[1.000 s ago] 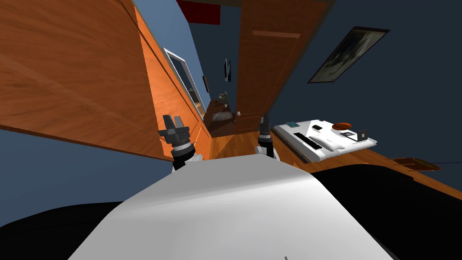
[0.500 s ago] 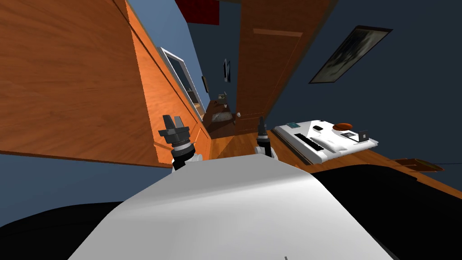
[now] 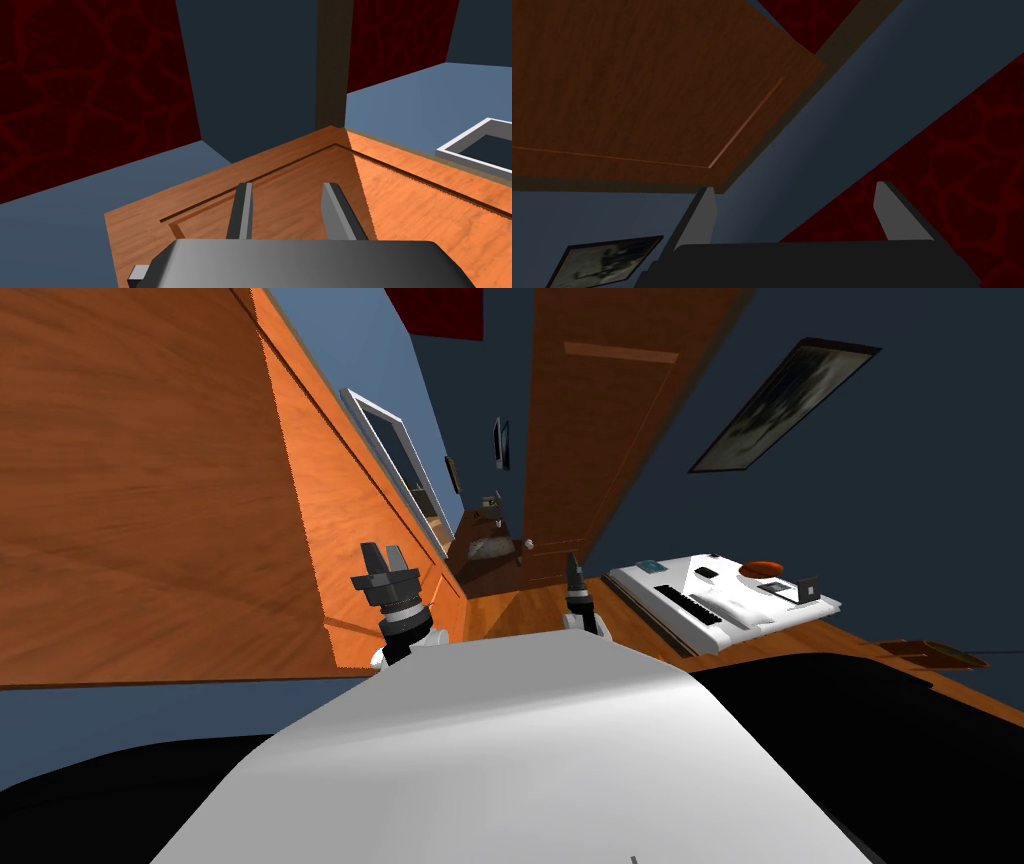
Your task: Pull the door open
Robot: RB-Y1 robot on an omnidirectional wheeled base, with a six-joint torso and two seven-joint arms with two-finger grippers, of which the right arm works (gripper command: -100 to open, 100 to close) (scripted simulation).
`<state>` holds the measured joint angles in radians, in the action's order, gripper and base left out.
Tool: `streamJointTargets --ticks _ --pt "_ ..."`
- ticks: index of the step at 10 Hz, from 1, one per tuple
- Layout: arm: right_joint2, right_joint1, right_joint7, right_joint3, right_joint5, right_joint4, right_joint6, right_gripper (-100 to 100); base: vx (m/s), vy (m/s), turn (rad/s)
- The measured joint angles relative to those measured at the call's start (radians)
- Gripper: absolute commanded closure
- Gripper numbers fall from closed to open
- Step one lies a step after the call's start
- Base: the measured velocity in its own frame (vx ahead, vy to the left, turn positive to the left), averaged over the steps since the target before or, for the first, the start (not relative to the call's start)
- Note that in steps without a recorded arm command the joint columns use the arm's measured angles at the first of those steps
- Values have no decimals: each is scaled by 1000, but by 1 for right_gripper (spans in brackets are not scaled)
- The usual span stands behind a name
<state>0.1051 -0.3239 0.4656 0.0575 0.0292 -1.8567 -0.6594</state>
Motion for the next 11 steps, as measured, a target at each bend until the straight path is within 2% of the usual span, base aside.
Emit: streamJointTargets --ticks 3,11 --pt "6 13 47 -1 21 67 -16 -100 98 0 -17" --pt "27 76 175 3 76 267 -49 -100 98 7 -20"
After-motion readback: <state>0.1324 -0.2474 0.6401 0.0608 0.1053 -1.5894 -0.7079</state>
